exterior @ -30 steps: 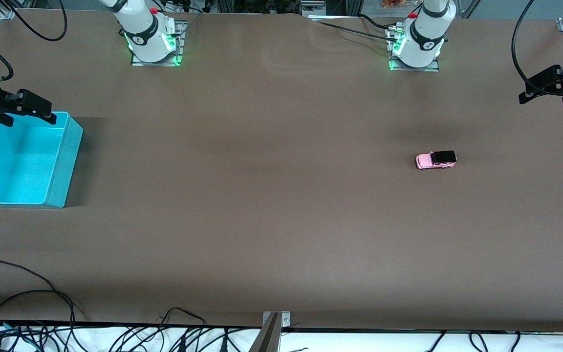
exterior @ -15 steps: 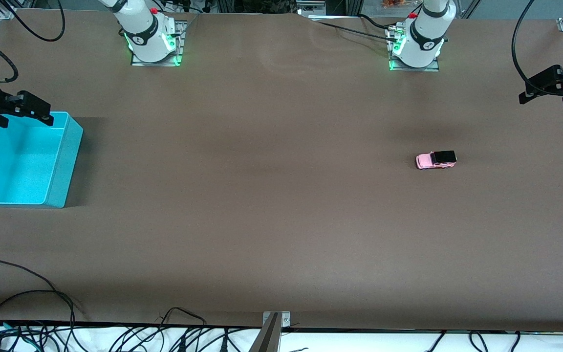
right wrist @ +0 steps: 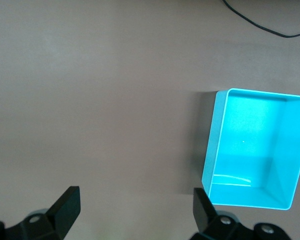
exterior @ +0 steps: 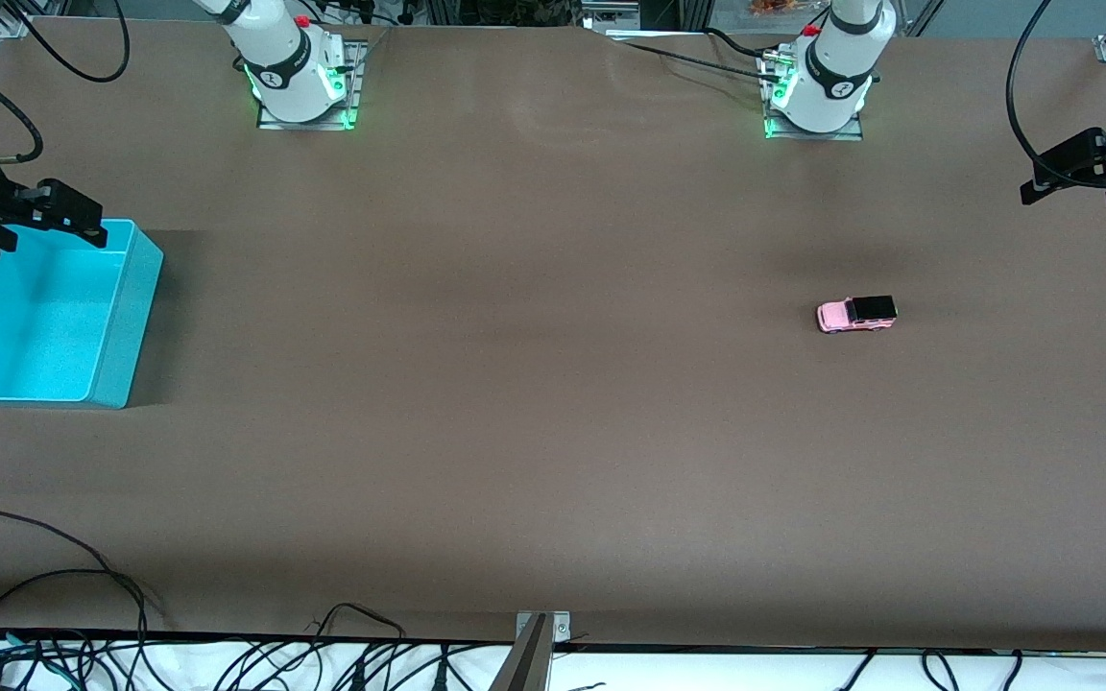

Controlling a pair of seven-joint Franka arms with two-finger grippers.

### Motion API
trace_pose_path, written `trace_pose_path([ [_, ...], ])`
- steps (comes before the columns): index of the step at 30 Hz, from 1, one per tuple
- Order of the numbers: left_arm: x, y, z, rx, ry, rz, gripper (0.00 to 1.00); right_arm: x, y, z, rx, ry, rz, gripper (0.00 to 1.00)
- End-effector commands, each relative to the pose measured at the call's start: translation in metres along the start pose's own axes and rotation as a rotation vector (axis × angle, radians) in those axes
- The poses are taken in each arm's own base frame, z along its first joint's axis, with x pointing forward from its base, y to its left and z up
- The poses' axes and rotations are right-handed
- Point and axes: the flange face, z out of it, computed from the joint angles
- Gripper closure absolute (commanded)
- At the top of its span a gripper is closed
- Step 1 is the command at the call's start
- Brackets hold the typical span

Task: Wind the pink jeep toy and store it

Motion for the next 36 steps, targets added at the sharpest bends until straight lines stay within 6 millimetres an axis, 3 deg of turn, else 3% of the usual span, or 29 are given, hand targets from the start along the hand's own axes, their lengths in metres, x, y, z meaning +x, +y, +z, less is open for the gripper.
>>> trace_pose_path([
  [1,0.001,-0.003,-0.004,0.005,-0.009,-0.005,0.00,-0.003,0.015,-0.006,-0.015,0.007,0.023,0.00],
  [5,0.001,-0.004,-0.003,0.005,-0.010,-0.007,0.00,-0.003,0.029,-0.006,-0.012,0.013,0.053,0.00],
  [36,-0.002,-0.008,-0.003,0.003,-0.002,-0.014,0.00,-0.003,0.026,-0.007,-0.015,0.016,0.046,0.00],
])
